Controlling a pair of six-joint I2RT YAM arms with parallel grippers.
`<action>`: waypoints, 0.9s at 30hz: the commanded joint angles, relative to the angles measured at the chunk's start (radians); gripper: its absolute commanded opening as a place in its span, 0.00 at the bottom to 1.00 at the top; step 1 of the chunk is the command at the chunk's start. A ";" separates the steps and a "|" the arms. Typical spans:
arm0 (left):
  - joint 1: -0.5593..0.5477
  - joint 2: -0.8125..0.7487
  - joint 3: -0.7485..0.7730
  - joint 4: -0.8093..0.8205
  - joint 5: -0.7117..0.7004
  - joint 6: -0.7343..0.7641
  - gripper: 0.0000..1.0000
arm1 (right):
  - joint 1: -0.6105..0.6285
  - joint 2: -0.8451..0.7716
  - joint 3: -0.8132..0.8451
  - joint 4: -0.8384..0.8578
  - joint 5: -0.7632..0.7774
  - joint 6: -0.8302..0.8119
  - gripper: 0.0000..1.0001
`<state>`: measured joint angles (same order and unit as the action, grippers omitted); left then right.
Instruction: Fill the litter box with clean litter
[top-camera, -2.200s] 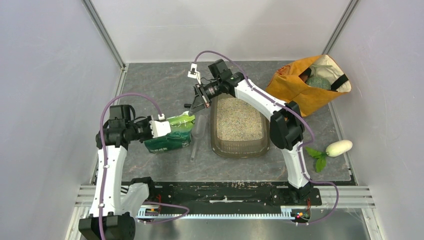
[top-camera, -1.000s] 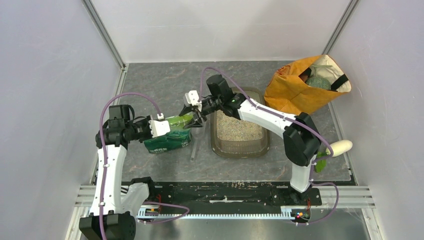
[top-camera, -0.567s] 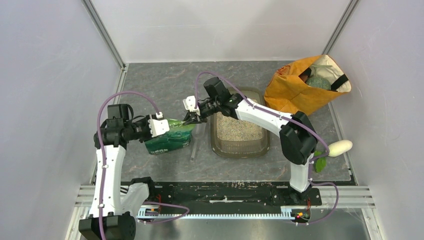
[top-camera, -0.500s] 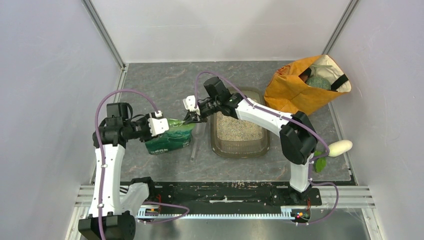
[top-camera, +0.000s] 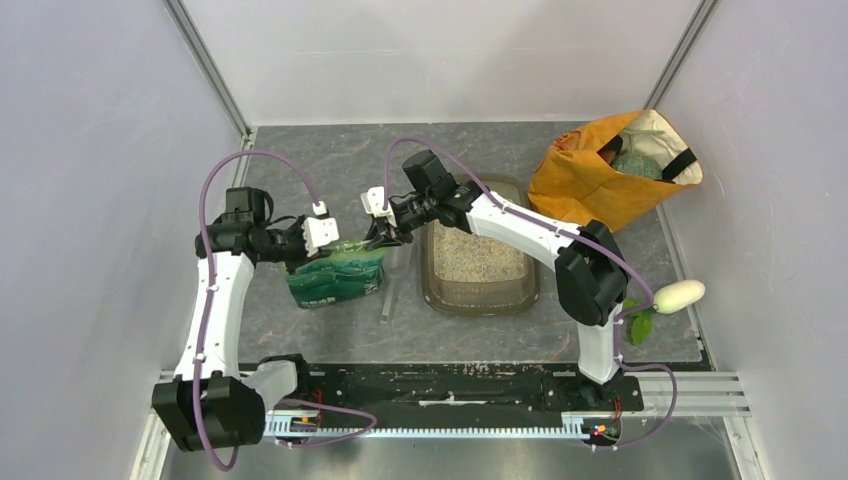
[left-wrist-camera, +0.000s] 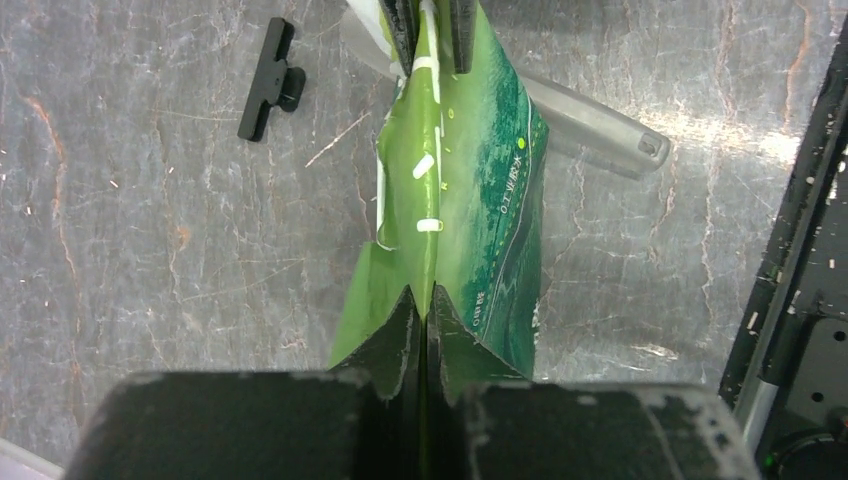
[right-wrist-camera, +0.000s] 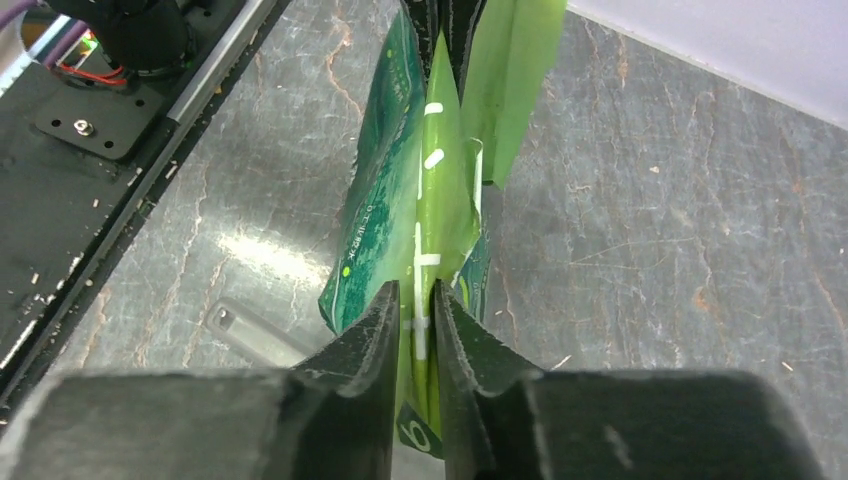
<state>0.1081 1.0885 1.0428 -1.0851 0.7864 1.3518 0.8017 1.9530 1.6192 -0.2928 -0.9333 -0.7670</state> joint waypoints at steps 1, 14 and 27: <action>0.029 -0.008 0.073 -0.073 -0.033 0.015 0.02 | -0.017 -0.014 0.041 -0.075 -0.012 -0.040 0.06; 0.116 -0.114 -0.095 -0.036 -0.081 0.119 0.05 | -0.012 0.068 0.144 -0.073 -0.003 0.093 0.00; 0.123 -0.099 0.042 0.137 0.082 -0.111 0.02 | -0.018 0.022 0.241 -0.080 0.011 0.222 0.00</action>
<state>0.2249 0.9958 0.9878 -1.0725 0.7654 1.3781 0.7933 2.0136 1.7752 -0.4053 -0.9207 -0.6426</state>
